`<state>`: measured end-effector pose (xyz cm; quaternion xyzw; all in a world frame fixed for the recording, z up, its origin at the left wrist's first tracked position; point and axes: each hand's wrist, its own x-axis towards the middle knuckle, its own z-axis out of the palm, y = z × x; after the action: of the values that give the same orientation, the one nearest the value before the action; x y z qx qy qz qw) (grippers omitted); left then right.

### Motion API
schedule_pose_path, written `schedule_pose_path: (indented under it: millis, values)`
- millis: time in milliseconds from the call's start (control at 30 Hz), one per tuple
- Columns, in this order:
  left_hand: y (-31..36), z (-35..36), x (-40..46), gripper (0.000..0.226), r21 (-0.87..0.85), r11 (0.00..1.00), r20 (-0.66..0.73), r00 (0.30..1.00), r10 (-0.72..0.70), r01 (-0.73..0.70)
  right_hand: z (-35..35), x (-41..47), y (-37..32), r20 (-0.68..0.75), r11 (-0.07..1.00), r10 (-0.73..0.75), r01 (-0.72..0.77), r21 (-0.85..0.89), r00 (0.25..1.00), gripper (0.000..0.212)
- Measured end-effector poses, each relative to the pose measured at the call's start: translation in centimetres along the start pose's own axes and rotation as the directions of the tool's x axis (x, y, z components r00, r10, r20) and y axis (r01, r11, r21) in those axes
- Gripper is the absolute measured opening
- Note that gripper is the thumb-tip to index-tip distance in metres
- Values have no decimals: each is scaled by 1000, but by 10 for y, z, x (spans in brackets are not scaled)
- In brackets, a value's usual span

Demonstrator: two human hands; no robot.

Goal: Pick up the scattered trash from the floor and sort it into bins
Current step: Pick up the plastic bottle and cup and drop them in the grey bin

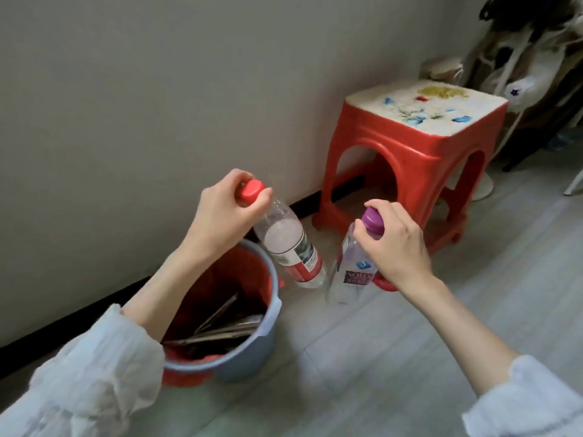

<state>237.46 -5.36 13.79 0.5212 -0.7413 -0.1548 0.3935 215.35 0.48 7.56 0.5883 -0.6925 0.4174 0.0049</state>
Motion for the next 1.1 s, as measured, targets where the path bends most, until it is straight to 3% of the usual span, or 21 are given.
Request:
schedule_pose_path:
  millis: [167,400,500,667,833,967,1100]
  values:
    - [-77,-70,5,12,-91,989,-167,977,-133,119,39,14,-62,-125,992,-121,123,9,985,32]
    - [-149,-92,-8,17,-41,979,-239,950,-202,198,79,12,-113,-352,974,-131,187,131,927,31]
    - [-170,-84,-25,22,-13,978,-133,969,-207,207,104,-7,-129,-332,966,-9,93,240,943,32]
    - [-210,-59,-60,31,155,974,124,975,-185,165,143,-39,-133,-147,958,91,-47,282,985,32]
    - [-235,-35,-84,33,309,948,336,923,-187,79,152,-58,-123,-18,971,93,-86,223,996,34]
    - [-229,-17,-76,36,554,832,412,881,-234,-38,152,-70,-112,41,977,114,-119,177,993,34]
    - [-225,1,-64,40,632,769,493,816,-303,-96,157,-83,-102,107,977,146,-161,143,983,33]
